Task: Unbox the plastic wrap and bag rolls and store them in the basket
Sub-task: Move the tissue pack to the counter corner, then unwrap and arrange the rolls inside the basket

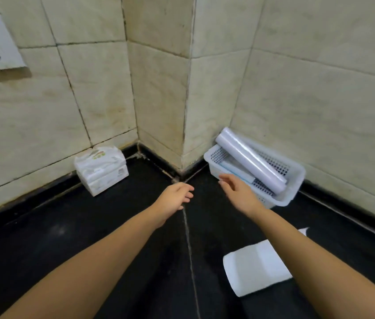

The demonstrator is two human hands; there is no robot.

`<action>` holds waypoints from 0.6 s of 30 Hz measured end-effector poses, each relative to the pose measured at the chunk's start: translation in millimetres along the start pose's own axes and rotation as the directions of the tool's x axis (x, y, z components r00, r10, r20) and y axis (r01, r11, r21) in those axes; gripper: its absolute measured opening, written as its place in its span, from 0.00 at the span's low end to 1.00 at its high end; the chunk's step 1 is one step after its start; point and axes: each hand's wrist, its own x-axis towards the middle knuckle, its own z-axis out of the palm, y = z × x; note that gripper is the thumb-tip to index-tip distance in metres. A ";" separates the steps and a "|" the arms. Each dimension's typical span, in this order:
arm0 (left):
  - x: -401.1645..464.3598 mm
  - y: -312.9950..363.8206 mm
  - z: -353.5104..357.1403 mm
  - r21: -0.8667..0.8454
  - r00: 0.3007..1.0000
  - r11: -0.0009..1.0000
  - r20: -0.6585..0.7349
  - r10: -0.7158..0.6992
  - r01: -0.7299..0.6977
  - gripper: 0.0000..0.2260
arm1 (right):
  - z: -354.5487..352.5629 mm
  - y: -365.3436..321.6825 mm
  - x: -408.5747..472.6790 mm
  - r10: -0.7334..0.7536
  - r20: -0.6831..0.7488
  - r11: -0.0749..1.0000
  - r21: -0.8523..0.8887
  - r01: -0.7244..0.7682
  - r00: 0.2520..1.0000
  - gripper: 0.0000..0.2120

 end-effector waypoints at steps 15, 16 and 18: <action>186.3 25.6 113.1 0.847 0.889 0.378 0.208 0.409 -0.373 0.12 | -60.9 126.3 125.5 0.174 0.143 0.941 -0.316 -0.122 0.974 0.15; 190.9 22.1 112.2 0.889 0.888 0.295 0.215 0.407 -0.350 0.13 | -56.6 130.6 134.3 0.186 0.174 0.923 -0.370 -0.111 0.967 0.09; 196.4 14.0 110.9 0.914 0.839 0.187 0.229 0.494 -0.360 0.14 | -49.5 133.9 146.7 0.179 0.190 0.878 -0.473 -0.070 0.965 0.05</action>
